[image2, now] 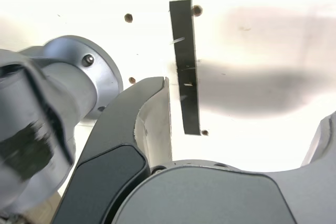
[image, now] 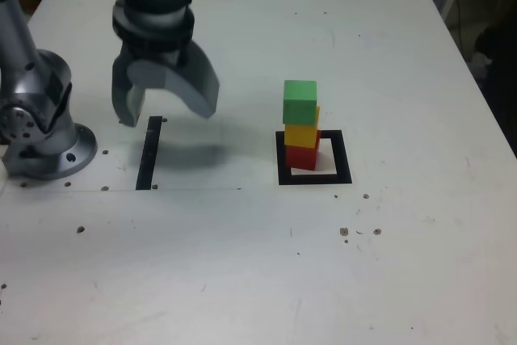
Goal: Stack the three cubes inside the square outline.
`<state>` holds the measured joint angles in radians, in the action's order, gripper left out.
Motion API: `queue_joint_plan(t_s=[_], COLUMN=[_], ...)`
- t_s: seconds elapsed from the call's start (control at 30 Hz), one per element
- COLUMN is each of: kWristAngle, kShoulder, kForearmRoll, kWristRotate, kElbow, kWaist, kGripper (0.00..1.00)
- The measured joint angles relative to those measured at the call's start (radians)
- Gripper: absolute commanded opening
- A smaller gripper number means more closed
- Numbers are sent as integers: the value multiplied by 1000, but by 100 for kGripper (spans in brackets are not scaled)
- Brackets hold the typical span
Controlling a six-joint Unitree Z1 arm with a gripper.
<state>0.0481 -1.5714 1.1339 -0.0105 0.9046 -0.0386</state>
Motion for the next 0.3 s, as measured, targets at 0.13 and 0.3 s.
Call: queue_joint_plan(t_s=[0.13,0.3], kWristAngle=[0,11], kShoulder=[-12,-13], kForearmRoll=[-115,-118], kWristRotate=[-2,3], kElbow=[-100,-119], kWaist=[-3,3], kGripper=[99,99])
